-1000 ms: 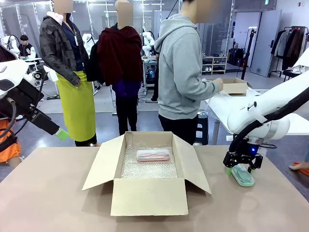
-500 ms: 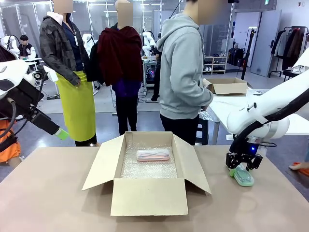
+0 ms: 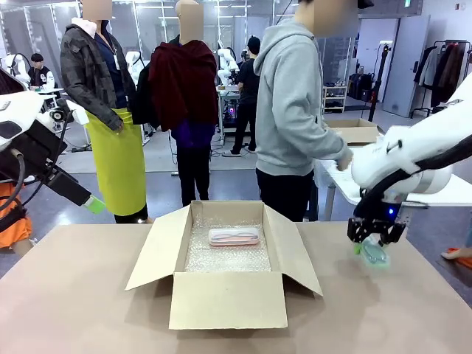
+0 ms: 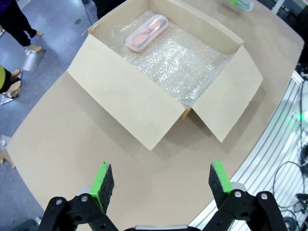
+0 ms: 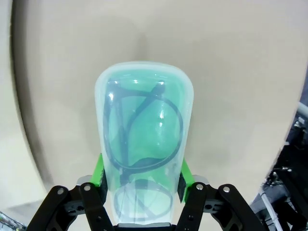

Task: Pack the glasses set securely to prepare it for shipping.
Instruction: Put the Glasses case from the right side of the table into the Package Box.

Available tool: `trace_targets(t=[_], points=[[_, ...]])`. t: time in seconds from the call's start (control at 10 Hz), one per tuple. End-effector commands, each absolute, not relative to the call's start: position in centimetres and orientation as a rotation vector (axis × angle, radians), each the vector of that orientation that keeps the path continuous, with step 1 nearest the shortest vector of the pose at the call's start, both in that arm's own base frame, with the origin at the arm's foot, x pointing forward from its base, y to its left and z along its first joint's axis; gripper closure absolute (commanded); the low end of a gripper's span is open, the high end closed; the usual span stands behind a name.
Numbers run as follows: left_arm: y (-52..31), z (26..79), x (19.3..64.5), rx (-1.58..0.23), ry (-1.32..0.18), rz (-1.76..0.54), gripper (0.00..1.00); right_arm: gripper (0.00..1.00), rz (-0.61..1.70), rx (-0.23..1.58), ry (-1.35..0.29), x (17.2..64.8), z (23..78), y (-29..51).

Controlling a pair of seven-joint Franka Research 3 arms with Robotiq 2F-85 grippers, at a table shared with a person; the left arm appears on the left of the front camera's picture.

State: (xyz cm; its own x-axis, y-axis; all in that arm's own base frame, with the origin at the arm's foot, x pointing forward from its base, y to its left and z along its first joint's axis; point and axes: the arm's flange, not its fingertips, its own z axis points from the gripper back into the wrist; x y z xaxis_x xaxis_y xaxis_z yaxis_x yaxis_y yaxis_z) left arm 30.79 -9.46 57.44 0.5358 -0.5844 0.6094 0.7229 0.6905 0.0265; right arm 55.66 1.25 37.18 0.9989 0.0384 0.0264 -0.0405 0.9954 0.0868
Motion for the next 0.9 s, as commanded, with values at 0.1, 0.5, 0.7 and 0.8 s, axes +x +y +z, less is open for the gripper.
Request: trace_targets(t=[0.1,0.5,0.7,0.8], points=[[-9.3,57.4,30.8,-0.247,-0.649,-0.797,0.00,0.78,0.090,0.103,-0.062,52.1,43.0,2.0],[-9.3,57.4,30.8,-0.247,-0.649,-0.797,0.00,0.78,0.091,0.092,-0.080,51.7,45.5,2.4],[-9.3,57.4,30.8,-0.247,-0.649,-0.797,0.00,0.78,0.091,0.092,-0.080,51.7,45.5,2.4],[-9.3,57.4,30.8,-0.247,-0.649,-0.797,0.00,0.78,0.091,0.092,-0.080,51.7,45.5,2.4]])
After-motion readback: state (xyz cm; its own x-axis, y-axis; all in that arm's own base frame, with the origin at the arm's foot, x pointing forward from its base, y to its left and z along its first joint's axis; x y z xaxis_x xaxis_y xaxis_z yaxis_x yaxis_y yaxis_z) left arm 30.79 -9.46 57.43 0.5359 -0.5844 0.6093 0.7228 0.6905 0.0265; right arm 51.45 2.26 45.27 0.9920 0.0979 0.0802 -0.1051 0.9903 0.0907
